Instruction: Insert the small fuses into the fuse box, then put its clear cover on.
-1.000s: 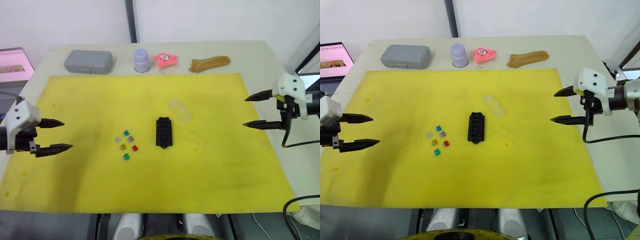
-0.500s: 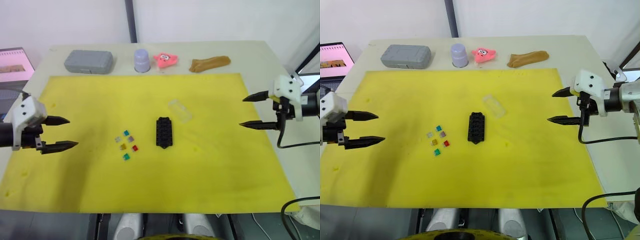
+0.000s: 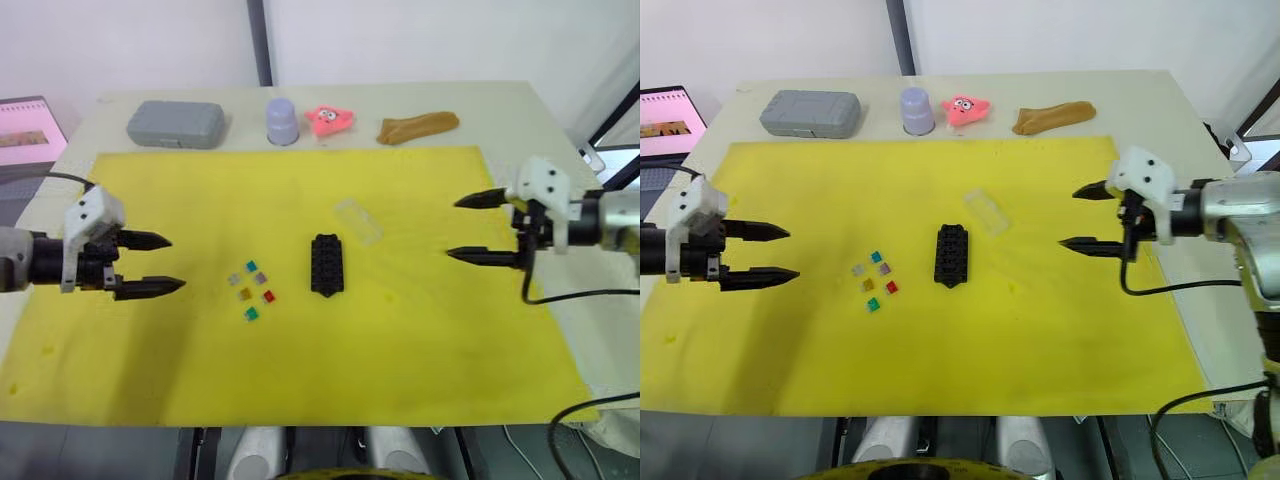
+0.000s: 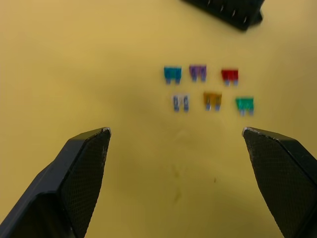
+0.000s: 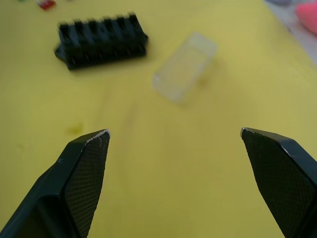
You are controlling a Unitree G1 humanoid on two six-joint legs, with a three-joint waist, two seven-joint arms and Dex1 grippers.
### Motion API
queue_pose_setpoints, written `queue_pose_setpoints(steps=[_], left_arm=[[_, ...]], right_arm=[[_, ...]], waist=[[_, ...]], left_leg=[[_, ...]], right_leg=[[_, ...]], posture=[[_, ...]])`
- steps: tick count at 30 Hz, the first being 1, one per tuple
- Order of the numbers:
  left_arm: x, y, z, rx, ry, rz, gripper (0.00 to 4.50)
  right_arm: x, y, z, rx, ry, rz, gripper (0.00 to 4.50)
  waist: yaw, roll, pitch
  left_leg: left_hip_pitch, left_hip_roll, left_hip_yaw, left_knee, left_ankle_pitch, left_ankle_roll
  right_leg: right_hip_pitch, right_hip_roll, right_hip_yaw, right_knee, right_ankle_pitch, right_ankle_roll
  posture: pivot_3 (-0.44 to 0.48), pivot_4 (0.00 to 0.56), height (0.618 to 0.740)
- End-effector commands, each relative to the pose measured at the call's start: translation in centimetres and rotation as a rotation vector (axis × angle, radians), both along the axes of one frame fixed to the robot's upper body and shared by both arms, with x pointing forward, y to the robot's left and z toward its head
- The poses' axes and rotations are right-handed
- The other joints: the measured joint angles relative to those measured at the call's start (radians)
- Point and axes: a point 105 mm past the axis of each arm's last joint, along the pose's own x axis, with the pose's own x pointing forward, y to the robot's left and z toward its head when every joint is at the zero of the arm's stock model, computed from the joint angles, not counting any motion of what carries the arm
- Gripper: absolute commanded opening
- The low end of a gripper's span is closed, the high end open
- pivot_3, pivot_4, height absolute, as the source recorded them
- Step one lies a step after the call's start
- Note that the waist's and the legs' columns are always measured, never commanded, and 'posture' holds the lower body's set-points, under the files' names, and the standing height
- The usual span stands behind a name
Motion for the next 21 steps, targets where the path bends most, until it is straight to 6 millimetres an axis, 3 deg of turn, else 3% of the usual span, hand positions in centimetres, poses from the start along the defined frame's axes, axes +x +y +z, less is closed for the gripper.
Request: queue_pose_setpoints(steps=[1,7,11,16,19,21], left_arm=[[-0.3,0.2,0.5,-0.154,0.099,0.048,4.5],[-1.2,-0.7,-1.9,-0.314,0.386,0.048,4.5],[-0.8,-1.4,-2.7,-0.4,0.532,0.053,4.5],[0.4,-2.2,-3.5,-0.42,0.618,0.077,4.5],[1.8,-2.3,-3.6,-0.455,0.64,0.125,3.25],[2.2,-2.5,-4.4,-0.435,0.667,0.138,3.25]], right_arm=[[-1.1,4.0,1.1,-0.003,-0.08,0.128,4.46],[-3.6,8.9,1.0,0.013,-0.098,0.317,4.46],[-5.0,9.9,0.2,-0.023,-0.083,0.396,4.46],[-4.9,10.6,0.5,-0.016,-0.097,0.406,4.46],[-4.9,10.7,0.5,-0.024,-0.098,0.41,4.5],[-5.0,10.8,0.6,-0.027,-0.1,0.414,4.5]], waist=[[0.0,0.0,0.0],[0.007,-0.001,0.0],[0.011,-0.002,-0.001],[0.005,-0.002,-0.001],[0.002,-0.003,-0.001],[0.001,-0.003,-0.001]], left_leg=[[0.0,0.0,0.0,0.0,0.0,0.0],[-0.001,-0.001,-0.001,0.0,0.0,0.0],[-0.001,-0.002,-0.003,0.001,0.001,-0.001],[-0.001,-0.002,-0.003,0.001,0.002,-0.003],[0.0,-0.002,-0.003,0.001,0.003,-0.005],[0.0,-0.002,-0.003,0.001,0.003,-0.006]], right_leg=[[0.0,0.0,0.0,0.0,0.0,0.0],[0.0,-0.001,-0.001,0.0,0.0,0.0],[0.001,-0.001,-0.002,0.0,0.0,0.0],[0.001,-0.001,-0.002,0.0,0.0,0.0],[0.001,0.0,-0.002,0.0,0.0,0.0],[0.0,0.0,-0.002,0.0,0.0,0.0]], posture=[[0.0,0.15,0.74],[0.0,0.15,0.74],[0.0,0.15,0.74],[0.0,0.15,0.74],[0.0,0.15,0.74],[0.0,0.15,0.74]])
